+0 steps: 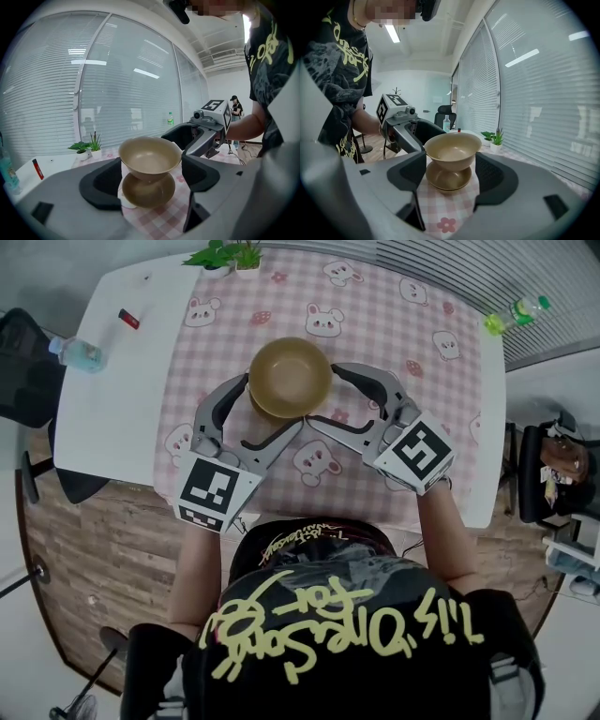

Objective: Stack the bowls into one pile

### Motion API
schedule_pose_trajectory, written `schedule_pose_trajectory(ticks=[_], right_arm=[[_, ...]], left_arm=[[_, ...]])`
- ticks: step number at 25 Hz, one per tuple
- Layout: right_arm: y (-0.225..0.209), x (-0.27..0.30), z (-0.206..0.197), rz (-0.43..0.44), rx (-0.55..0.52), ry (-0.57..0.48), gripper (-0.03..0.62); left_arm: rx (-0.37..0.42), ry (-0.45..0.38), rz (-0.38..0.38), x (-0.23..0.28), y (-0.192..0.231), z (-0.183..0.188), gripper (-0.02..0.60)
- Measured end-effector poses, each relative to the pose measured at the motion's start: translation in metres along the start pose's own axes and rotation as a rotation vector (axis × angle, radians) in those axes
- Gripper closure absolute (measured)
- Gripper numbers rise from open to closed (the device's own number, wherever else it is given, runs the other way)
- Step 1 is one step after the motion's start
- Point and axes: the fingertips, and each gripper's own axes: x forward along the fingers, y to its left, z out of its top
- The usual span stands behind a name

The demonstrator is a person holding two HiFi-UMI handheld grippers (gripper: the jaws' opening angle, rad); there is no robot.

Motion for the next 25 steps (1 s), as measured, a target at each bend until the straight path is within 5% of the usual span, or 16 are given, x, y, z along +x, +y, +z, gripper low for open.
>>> schedule_pose_trajectory(ticks=[25], right_arm=[[0.008, 0.02, -0.042, 0.018, 0.048, 0.066, 0.279]], left_arm=[[-0.046, 0.084, -0.025, 0.009, 0.004, -0.045, 0.183]])
